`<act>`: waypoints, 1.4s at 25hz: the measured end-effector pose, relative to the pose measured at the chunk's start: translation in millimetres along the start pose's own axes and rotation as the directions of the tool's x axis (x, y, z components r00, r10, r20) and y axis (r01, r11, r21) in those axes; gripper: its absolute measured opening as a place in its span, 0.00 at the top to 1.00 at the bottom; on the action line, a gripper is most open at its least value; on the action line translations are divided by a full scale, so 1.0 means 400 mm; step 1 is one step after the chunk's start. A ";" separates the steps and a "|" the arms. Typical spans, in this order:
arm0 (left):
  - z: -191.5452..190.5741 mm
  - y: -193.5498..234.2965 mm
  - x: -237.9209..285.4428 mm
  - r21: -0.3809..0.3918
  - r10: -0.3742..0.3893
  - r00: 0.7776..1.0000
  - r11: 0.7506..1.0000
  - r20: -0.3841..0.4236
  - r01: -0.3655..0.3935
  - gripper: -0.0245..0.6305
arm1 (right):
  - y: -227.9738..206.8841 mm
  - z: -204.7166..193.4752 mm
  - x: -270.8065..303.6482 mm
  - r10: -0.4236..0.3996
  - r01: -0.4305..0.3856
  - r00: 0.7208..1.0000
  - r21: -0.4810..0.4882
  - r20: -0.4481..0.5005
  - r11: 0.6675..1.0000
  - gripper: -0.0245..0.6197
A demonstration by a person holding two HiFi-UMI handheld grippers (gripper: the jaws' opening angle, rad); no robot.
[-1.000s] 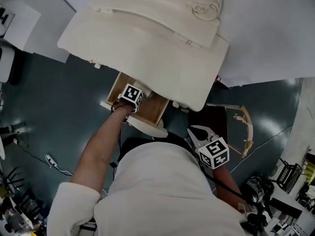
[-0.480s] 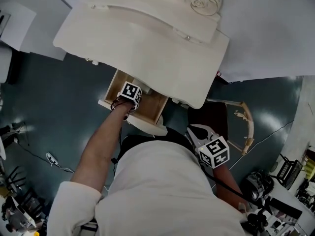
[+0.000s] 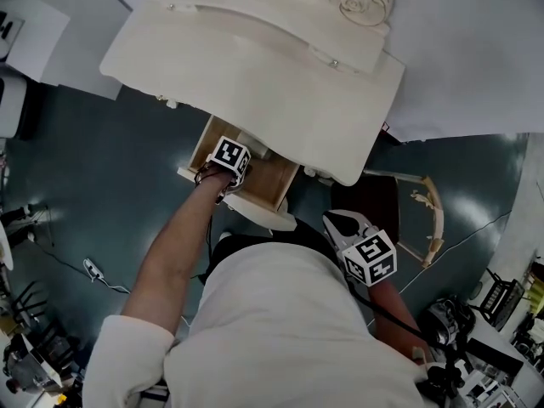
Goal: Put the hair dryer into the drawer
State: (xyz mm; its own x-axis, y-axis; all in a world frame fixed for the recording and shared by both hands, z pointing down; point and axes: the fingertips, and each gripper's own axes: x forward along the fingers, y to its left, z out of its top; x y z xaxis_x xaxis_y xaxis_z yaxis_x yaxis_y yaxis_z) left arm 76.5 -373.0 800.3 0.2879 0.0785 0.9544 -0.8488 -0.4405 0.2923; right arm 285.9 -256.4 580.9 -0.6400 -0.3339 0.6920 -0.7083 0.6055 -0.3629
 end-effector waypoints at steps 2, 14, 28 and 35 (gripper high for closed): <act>0.005 0.001 -0.016 0.006 -0.003 1.000 1.000 0.013 0.003 0.51 | 0.007 0.005 0.009 0.006 -0.006 1.000 -0.006 0.002 1.000 0.96; -0.025 -0.016 -0.198 0.044 -0.060 0.981 0.998 0.187 0.052 0.50 | 0.127 0.013 0.061 0.026 -0.024 0.999 -0.054 0.026 0.998 0.96; -0.223 -0.043 -0.403 0.131 -0.143 0.929 0.986 0.341 0.104 0.52 | 0.378 -0.005 0.135 0.016 -0.011 0.999 -0.109 0.046 0.994 0.96; -0.374 -0.046 -0.488 0.140 -0.204 0.884 0.977 0.421 0.159 0.59 | 0.504 -0.028 0.165 -0.015 0.022 0.998 -0.119 0.057 0.993 0.96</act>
State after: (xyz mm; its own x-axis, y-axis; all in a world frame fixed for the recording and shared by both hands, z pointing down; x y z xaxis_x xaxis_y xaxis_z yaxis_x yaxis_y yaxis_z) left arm -30.2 -246.6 617.4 0.6139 -0.2171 0.7590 -0.7220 -0.5430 0.4287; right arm 104.0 -148.3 560.5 -0.6450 -0.3838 0.6608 -0.6818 0.6795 -0.2708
